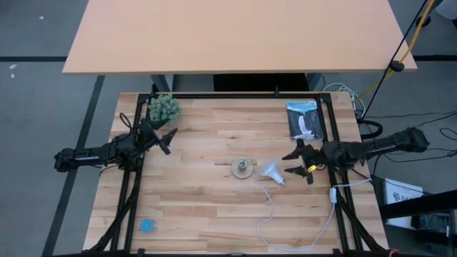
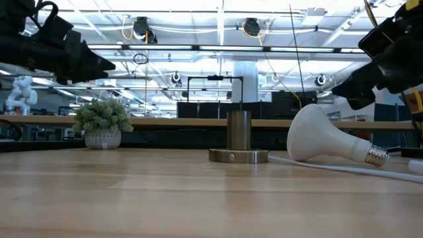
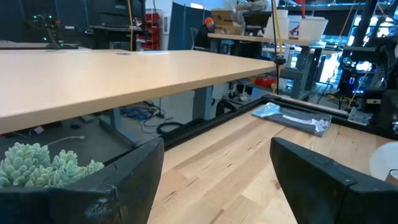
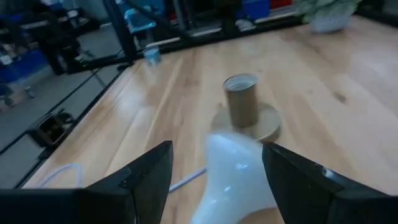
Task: Screw lightbulb
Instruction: Return to Home Position
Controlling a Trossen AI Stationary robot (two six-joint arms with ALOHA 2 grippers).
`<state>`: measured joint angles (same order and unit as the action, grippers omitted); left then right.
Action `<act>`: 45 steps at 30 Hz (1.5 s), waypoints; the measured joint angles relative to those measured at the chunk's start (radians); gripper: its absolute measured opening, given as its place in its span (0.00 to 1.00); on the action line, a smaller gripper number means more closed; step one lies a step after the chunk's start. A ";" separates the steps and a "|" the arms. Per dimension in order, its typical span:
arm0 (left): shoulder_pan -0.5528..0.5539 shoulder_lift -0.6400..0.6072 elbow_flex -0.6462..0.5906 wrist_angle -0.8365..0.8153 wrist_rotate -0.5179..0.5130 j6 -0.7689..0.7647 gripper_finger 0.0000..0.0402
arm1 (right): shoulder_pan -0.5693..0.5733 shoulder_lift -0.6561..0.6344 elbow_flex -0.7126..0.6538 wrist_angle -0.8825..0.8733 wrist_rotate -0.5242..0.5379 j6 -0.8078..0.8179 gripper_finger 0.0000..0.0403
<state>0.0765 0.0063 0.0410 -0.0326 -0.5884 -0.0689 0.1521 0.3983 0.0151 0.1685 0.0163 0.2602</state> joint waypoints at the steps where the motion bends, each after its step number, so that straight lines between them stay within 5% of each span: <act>1: 0.000 0.000 0.000 0.000 0.000 0.000 0.74 | -0.015 -0.025 0.000 -0.018 -0.001 -0.006 0.60; 21: 0.000 0.000 0.000 0.000 0.000 0.000 0.74 | -0.159 -0.398 0.079 -0.317 -0.023 -0.106 0.60; 28: 0.000 0.000 0.000 0.000 0.000 0.000 0.74 | -0.159 -0.398 0.085 -0.346 -0.254 -0.121 0.60; 34: 0.000 0.000 0.000 0.001 0.000 0.000 0.74 | -0.159 -0.397 0.000 -0.067 -0.237 -0.058 0.60; 39: 0.000 0.000 0.000 0.001 0.000 0.000 0.74 | -0.160 -0.394 -0.001 -0.087 -0.093 -0.123 0.60; 45: 0.000 0.000 0.000 0.001 0.000 0.000 0.74 | -0.160 -0.394 -0.001 -0.089 -0.095 -0.061 0.60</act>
